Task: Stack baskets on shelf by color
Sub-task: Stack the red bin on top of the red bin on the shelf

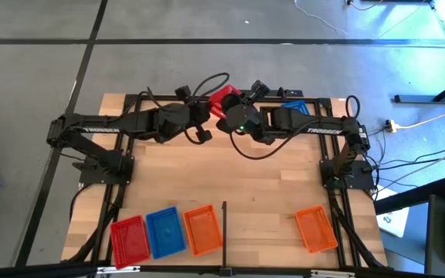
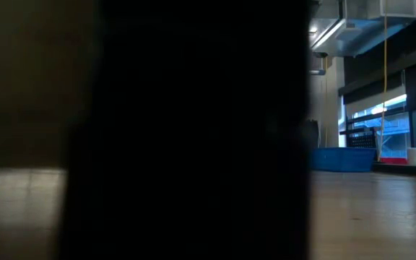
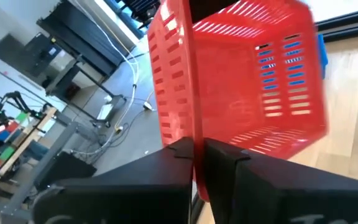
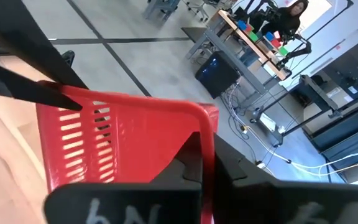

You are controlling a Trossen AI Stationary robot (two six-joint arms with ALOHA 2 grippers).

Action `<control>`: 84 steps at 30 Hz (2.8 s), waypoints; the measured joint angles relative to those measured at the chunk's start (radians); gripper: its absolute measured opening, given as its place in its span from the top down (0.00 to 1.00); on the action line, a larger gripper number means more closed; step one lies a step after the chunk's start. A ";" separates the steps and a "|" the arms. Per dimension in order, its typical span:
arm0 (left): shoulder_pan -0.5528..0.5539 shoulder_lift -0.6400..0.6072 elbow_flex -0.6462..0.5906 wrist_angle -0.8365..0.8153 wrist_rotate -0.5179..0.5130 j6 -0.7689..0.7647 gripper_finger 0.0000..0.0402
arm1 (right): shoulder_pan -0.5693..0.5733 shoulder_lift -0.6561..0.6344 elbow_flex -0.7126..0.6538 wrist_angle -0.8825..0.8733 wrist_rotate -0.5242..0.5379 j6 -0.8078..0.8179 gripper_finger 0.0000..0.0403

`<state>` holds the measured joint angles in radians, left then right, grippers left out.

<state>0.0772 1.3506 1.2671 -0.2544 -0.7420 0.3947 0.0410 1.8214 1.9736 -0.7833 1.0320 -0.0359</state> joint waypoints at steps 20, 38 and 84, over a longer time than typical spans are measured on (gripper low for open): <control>0.000 -0.005 -0.002 -0.026 0.003 0.002 1.00 | 0.007 -0.003 0.005 0.028 -0.071 0.031 0.71; -0.050 -0.308 -0.002 -0.504 0.075 -0.166 1.00 | 0.190 -0.003 0.285 -0.075 -0.121 0.002 0.68; -0.665 -0.571 -0.336 -0.802 1.093 -1.494 1.00 | 0.239 -0.002 0.336 -0.135 -0.110 0.213 0.67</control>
<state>-0.5873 0.7793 0.9312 -1.0563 0.3511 -1.0990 0.2802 1.8194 2.3100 -0.9180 0.9222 0.1768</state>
